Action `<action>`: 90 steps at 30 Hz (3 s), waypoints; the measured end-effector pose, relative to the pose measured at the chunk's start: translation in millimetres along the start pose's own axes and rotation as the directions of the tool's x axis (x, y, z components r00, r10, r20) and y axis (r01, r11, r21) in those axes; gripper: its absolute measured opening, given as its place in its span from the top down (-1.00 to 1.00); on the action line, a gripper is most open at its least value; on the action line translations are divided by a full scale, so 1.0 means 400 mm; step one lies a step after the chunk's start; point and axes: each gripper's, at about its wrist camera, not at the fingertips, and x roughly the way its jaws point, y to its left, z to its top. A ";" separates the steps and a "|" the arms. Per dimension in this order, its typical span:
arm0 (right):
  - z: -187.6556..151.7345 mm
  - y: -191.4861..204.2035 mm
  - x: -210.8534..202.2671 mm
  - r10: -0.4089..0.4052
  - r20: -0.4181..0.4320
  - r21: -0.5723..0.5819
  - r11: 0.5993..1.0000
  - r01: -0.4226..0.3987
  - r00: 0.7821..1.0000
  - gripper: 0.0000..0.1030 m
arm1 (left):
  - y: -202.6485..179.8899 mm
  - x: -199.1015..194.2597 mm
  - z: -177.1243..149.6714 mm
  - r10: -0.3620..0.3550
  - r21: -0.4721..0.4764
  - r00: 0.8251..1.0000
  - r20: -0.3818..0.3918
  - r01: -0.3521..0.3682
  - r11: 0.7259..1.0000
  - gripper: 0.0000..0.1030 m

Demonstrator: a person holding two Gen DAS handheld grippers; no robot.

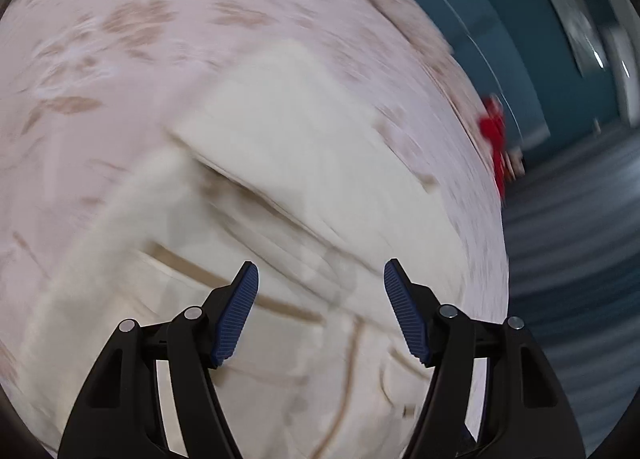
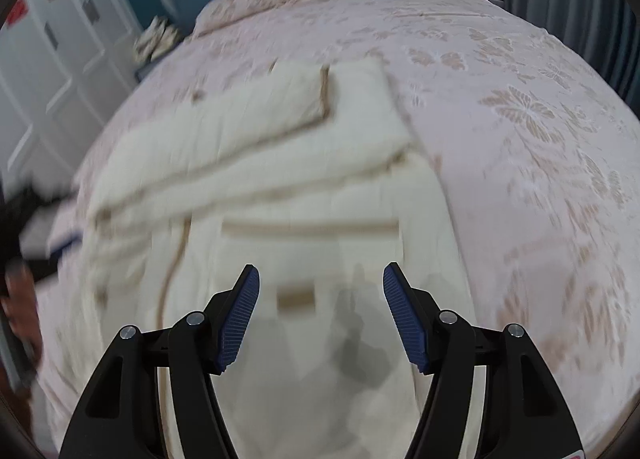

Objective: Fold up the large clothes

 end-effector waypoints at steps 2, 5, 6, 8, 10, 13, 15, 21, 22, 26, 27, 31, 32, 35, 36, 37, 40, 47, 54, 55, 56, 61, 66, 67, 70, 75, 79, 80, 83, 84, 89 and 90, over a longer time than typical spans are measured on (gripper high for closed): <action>0.060 -0.005 0.026 0.027 0.025 0.047 0.999 -0.028 0.999 -0.22 | 0.022 0.008 0.036 0.010 -0.040 1.000 0.008 -0.010 0.999 -0.22; 0.148 -0.012 0.080 0.051 0.042 0.108 0.993 -0.055 0.998 -0.22 | 0.051 0.037 0.092 -0.002 -0.130 1.000 0.026 0.005 0.992 -0.22; 0.179 -0.013 0.106 0.055 0.040 0.126 0.990 -0.060 0.998 -0.23 | 0.058 0.051 0.091 -0.003 -0.151 1.000 0.029 0.007 0.988 -0.22; 0.230 -0.021 0.154 0.071 0.036 0.175 0.982 -0.076 0.997 -0.23 | 0.075 0.071 0.098 0.007 -0.171 1.000 0.026 -0.002 0.985 -0.22; 0.268 -0.035 0.202 0.111 0.029 0.235 0.965 -0.114 0.993 -0.23 | 0.083 0.098 0.111 0.023 -0.203 1.000 0.013 -0.020 0.979 -0.17; 0.292 -0.062 0.267 0.155 0.007 0.339 0.929 -0.149 0.988 -0.23 | 0.136 0.123 0.116 0.014 -0.261 1.000 -0.007 -0.015 0.965 0.09; 0.297 -0.066 0.314 0.165 -0.023 0.379 0.914 -0.144 0.986 -0.21 | 0.144 0.126 0.116 0.014 -0.260 1.000 -0.012 -0.016 0.966 0.37; 0.331 0.007 0.278 0.242 0.008 0.245 0.940 -0.237 0.970 0.89 | 0.073 0.073 0.139 0.068 -0.120 0.996 0.062 -0.060 0.991 0.86; 0.341 0.029 0.214 0.247 0.062 0.177 0.951 -0.254 0.967 0.90 | 0.062 0.056 0.139 0.063 -0.099 0.995 0.077 -0.055 0.993 0.87; 0.315 0.068 0.068 0.166 0.164 -0.014 0.986 -0.166 0.972 0.90 | 0.031 0.001 0.112 0.067 -0.001 0.990 0.125 -0.068 0.998 0.87; 0.297 0.072 0.070 0.127 0.153 -0.046 0.991 -0.122 0.980 0.90 | 0.028 0.011 0.095 0.092 0.027 0.988 0.121 -0.096 0.995 0.87; 0.236 0.060 0.164 0.017 0.047 -0.078 0.997 -0.013 0.999 0.90 | 0.031 0.072 0.037 0.214 0.103 0.971 0.104 -0.225 0.969 0.87; 0.214 0.045 0.192 0.001 0.018 -0.064 0.998 0.000 1.000 0.90 | 0.035 0.080 0.024 0.230 0.111 0.968 0.104 -0.241 0.964 0.86; 0.174 0.018 0.250 -0.018 -0.039 -0.038 0.999 0.016 0.999 0.90 | 0.046 0.107 0.001 0.273 0.155 0.957 0.099 -0.286 0.946 0.86; 0.157 0.010 0.267 -0.019 -0.054 -0.033 0.999 0.017 0.998 0.90 | 0.048 0.113 -0.005 0.284 0.171 0.954 0.101 -0.297 0.939 0.85; 0.143 0.003 0.276 -0.019 -0.060 -0.030 0.999 0.017 0.998 0.90 | 0.050 0.121 -0.008 0.293 0.184 0.951 0.102 -0.308 0.933 0.85; 0.122 -0.007 0.295 -0.011 -0.054 -0.015 1.000 0.010 0.998 0.90 | 0.045 0.145 -0.024 0.333 0.239 0.936 0.116 -0.352 0.905 0.79; 0.156 -0.005 0.169 -0.002 0.020 0.021 1.000 0.001 1.000 0.74 | -0.023 0.042 -0.051 0.412 0.332 0.871 0.267 -0.484 0.809 0.35; 0.182 0.102 0.077 -0.011 0.156 -0.082 0.996 0.025 0.988 0.73 | -0.139 -0.031 -0.034 0.350 0.363 0.872 0.342 -0.466 0.807 0.36; 0.184 0.125 0.089 -0.016 0.155 -0.107 0.994 0.033 0.988 0.73 | -0.152 0.005 -0.033 0.368 0.388 0.868 0.332 -0.481 0.786 0.35; 0.180 0.130 0.089 -0.026 0.160 -0.121 0.992 0.045 0.987 0.73 | -0.157 0.035 -0.032 0.387 0.402 0.866 0.317 -0.492 0.772 0.35; 0.188 0.139 -0.020 -0.038 0.296 -0.108 0.992 0.073 0.954 0.73 | -0.115 0.150 -0.041 0.460 0.404 0.857 0.231 -0.515 0.756 0.35; 0.193 0.168 0.055 -0.034 0.180 -0.201 0.977 0.070 0.983 0.73 | -0.087 0.193 -0.066 0.487 0.412 0.841 0.236 -0.540 0.734 0.35; 0.180 0.172 0.108 -0.051 0.132 -0.224 0.971 0.080 0.990 0.73 | -0.088 0.197 -0.072 0.491 0.416 0.836 0.247 -0.549 0.725 0.35; 0.151 0.145 0.211 -0.078 0.035 -0.180 0.980 0.084 0.996 0.74 | -0.086 0.202 -0.078 0.495 0.425 0.830 0.257 -0.557 0.714 0.35; 0.126 0.116 0.279 -0.100 0.008 -0.152 0.983 0.100 0.995 0.84 | -0.080 0.212 -0.083 0.492 0.442 0.829 0.266 -0.559 0.702 0.35; 0.110 0.108 0.309 -0.103 0.019 -0.169 0.980 0.105 0.994 0.87 | -0.084 0.225 -0.102 0.498 0.459 0.812 0.304 -0.583 0.670 0.35; 0.108 0.107 0.310 -0.103 0.022 -0.171 0.980 0.105 0.994 0.87 | -0.085 0.229 -0.106 0.500 0.462 0.807 0.313 -0.590 0.663 0.35; 0.102 0.104 0.322 -0.100 0.034 -0.174 0.979 0.104 0.994 0.87 | -0.083 0.234 -0.112 0.498 0.462 0.804 0.326 -0.595 0.658 0.35; 0.101 0.106 0.326 -0.100 0.038 -0.174 0.979 0.105 0.994 0.87 | -0.082 0.235 -0.114 0.494 0.462 0.803 0.332 -0.595 0.658 0.35; 0.088 0.102 0.340 -0.092 0.062 -0.169 0.980 0.101 0.994 0.87 | -0.073 0.244 -0.127 0.479 0.459 0.796 0.371 -0.605 0.651 0.35; 0.088 0.099 0.342 -0.084 0.064 -0.163 0.982 0.094 0.994 0.88 | -0.071 0.246 -0.128 0.476 0.458 0.795 0.375 -0.605 0.651 0.35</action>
